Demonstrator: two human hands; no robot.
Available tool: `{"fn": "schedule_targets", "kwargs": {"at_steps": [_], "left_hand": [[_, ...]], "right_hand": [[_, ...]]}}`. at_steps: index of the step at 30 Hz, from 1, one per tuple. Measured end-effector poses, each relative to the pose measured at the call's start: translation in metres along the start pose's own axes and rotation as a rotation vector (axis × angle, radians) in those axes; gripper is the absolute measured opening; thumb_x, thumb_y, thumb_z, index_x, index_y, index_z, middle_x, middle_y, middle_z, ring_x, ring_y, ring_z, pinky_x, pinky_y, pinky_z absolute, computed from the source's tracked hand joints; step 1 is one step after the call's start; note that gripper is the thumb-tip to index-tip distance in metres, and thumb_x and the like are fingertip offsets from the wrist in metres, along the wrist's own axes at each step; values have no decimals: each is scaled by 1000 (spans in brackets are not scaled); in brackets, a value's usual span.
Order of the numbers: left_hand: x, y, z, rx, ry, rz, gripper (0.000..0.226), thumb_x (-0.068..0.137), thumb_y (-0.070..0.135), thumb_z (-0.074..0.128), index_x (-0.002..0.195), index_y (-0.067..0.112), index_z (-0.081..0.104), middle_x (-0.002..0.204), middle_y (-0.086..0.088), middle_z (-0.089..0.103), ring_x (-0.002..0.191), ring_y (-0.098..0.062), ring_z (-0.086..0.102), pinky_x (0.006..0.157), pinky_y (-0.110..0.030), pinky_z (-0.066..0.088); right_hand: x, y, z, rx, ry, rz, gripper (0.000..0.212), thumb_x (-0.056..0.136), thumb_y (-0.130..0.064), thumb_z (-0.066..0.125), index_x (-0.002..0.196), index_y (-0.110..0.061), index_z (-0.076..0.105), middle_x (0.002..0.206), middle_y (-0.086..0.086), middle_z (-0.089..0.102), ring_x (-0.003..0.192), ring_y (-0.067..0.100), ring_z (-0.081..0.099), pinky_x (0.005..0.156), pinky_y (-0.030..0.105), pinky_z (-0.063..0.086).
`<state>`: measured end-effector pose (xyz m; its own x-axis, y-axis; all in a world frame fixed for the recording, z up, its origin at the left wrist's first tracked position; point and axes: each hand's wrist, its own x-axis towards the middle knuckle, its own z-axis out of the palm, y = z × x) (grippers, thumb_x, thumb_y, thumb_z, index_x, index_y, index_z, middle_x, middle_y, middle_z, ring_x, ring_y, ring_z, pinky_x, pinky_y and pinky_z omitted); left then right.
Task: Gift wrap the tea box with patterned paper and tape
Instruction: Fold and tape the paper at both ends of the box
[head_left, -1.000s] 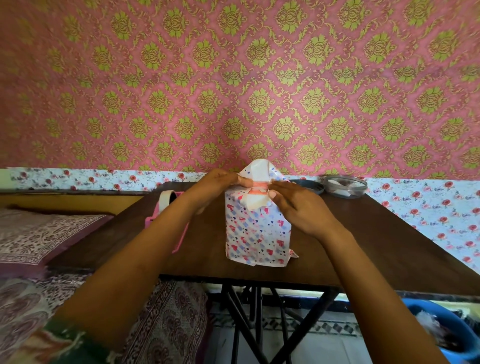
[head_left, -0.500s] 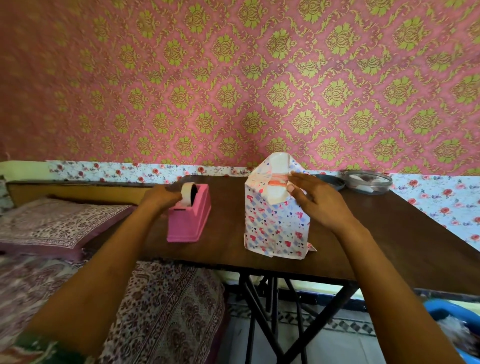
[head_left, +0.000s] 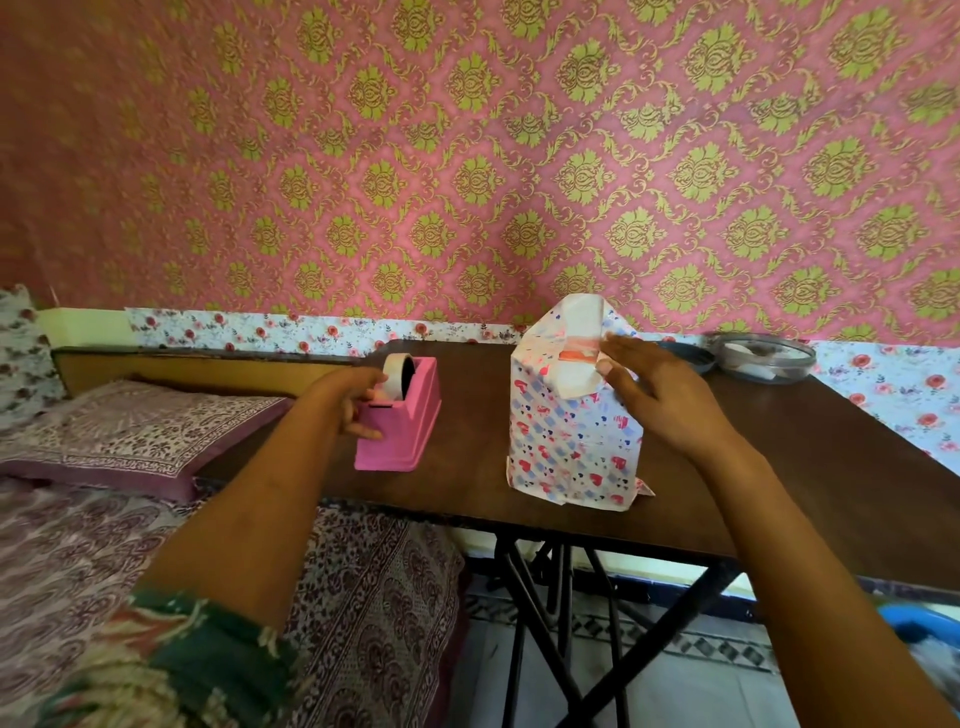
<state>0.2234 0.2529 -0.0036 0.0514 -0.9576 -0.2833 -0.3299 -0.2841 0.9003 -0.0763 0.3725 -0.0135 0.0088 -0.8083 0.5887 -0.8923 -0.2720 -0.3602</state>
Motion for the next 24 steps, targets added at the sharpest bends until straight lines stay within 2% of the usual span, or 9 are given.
{"fn": "schedule_targets", "kwargs": {"at_steps": [4, 6, 8, 11, 15, 18, 20, 22, 24], "left_hand": [[-3, 0, -1, -104, -8, 3, 31, 94, 32, 50, 114, 9, 46, 111, -10, 44, 122, -35, 41, 38, -41, 51], [-2, 1, -1, -189, -19, 25, 36, 92, 41, 49, 108, 9, 48, 113, -12, 45, 121, -35, 42, 54, -50, 54], [-1, 2, -1, -283, -11, 39, 42, 92, 47, 45, 106, 8, 51, 113, -14, 47, 119, -35, 43, 76, -60, 48], [-1, -1, 2, -394, 22, 67, 47, 92, 42, 45, 120, 5, 50, 113, -13, 49, 115, -32, 45, 93, -64, 39], [1, -22, 5, -489, 94, 113, 31, 91, 33, 54, 110, 9, 55, 111, -10, 54, 106, -29, 48, 87, -56, 47], [7, -40, 8, -531, 149, 137, 39, 86, 20, 63, 121, 4, 56, 121, -11, 54, 105, -26, 51, 78, -45, 52], [8, -46, 10, -549, 173, 149, 41, 85, 13, 66, 121, -2, 54, 115, -11, 54, 102, -26, 52, 80, -41, 52], [8, -51, 12, -554, 184, 137, 39, 84, 11, 66, 118, -4, 55, 114, -15, 54, 109, -29, 53, 81, -38, 51], [11, -59, 13, -531, 196, 110, 30, 84, 10, 67, 108, -4, 58, 120, -18, 55, 116, -31, 52, 81, -38, 51]], "right_hand": [[1, 2, 2, 15, 6, 2, 64, 86, -53, 28, 134, -18, 49, 144, 2, 43, 135, 19, 37, 106, 37, 36], [1, 3, 3, 20, 5, 2, 63, 87, -53, 29, 135, -18, 49, 144, 2, 43, 135, 19, 36, 107, 38, 35], [0, 2, 3, 30, 5, 4, 63, 87, -53, 29, 135, -18, 49, 145, 2, 43, 136, 19, 36, 108, 39, 35], [0, 1, 3, 50, 8, 14, 65, 85, -54, 28, 135, -17, 48, 145, 2, 42, 136, 19, 35, 109, 38, 33], [0, 2, 3, 53, 14, 10, 63, 87, -52, 30, 135, -17, 48, 145, 3, 42, 136, 21, 35, 109, 40, 34], [1, 3, 4, 56, 14, 17, 61, 88, -51, 32, 135, -17, 48, 144, 4, 43, 136, 21, 36, 108, 41, 36], [1, 4, 4, 57, 14, 19, 55, 93, -50, 37, 135, -17, 48, 144, 3, 43, 136, 20, 36, 108, 41, 36], [2, 5, 5, 57, 17, 18, 47, 96, -42, 40, 136, -17, 48, 145, 3, 42, 136, 21, 35, 109, 40, 34], [2, 5, 4, 56, 14, 14, 48, 96, -43, 39, 136, -17, 48, 145, 3, 42, 136, 21, 35, 110, 41, 33]]}}
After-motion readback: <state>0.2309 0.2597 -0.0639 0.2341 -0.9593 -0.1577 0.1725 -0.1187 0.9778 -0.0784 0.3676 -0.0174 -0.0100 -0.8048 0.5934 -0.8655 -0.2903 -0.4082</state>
